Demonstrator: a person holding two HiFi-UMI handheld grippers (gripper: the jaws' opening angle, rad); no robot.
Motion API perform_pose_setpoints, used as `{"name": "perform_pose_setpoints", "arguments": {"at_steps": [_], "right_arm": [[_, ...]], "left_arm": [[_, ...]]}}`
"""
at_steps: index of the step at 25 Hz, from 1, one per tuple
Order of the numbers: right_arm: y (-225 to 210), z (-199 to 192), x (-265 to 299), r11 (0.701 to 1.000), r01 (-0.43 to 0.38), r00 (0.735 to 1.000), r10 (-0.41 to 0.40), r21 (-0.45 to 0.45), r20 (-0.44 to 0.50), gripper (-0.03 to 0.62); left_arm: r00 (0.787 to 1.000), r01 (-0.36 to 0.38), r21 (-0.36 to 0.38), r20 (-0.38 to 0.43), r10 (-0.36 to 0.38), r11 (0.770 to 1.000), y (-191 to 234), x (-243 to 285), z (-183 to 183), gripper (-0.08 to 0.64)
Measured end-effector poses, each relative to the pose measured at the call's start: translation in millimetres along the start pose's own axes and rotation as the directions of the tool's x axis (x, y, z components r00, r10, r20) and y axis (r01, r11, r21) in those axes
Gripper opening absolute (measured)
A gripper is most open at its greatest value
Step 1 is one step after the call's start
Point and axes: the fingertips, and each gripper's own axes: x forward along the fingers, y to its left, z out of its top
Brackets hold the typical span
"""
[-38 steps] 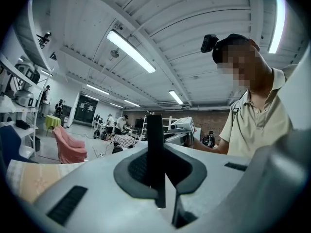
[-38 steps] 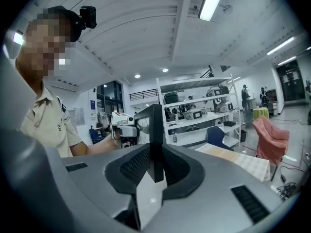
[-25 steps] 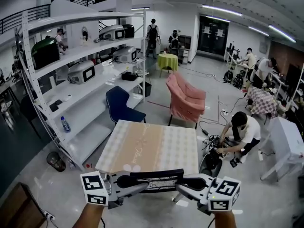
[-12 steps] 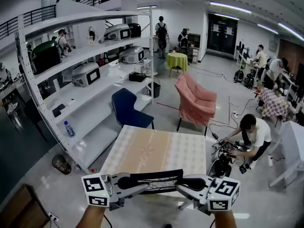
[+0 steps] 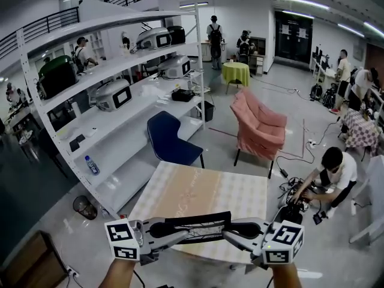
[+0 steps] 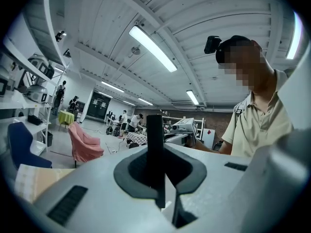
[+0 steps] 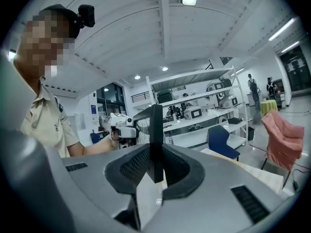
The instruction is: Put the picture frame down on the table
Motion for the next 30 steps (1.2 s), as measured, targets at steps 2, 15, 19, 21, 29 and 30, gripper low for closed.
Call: {"name": "perform_pose_setpoints", "arguments": {"at_steps": [2,15,19,21,29,30], "right_arm": [[-11.7,0.4,0.0,1.0,0.0,1.0,0.001,0.009,-0.002,0.071],[-65.8,10.2,44.7,0.994,0.099,0.995,-0.098,0.055,-0.021,0.072],[-73.9,15.4,78.3,0.989,0.134,0.991,-0.133,0.054,-0.035,0.071],[-77.1,17.5,94.4,0.987,0.15,0.988,-0.148,0.051,-0.037,0.072],[-91.2,18.0,136.5,0.979,0.195,0.98,-0.191,0.068,-0.052,0.071],[-94.7,18.5,139.3,0.978,0.198,0.98,-0.194,0.069,-0.052,0.071]], "left_arm": [[1.0,0.0,-0.012,-0.004,0.0,1.0,10.0,6.9,0.2,0.035],[0.996,0.088,-0.034,-0.013,-0.089,0.996,89.3,4.6,7.2,0.035],[0.994,0.108,-0.022,-0.016,-0.108,0.994,118.1,-17.1,9.2,0.035],[0.993,0.119,-0.018,-0.015,-0.12,0.993,131.6,-28.4,9.8,0.035],[0.989,0.146,-0.04,-0.005,-0.147,0.988,171.9,-52.6,4.8,0.035],[0.989,0.148,-0.039,-0.004,-0.148,0.988,176.6,-52.9,4.7,0.035]]}}
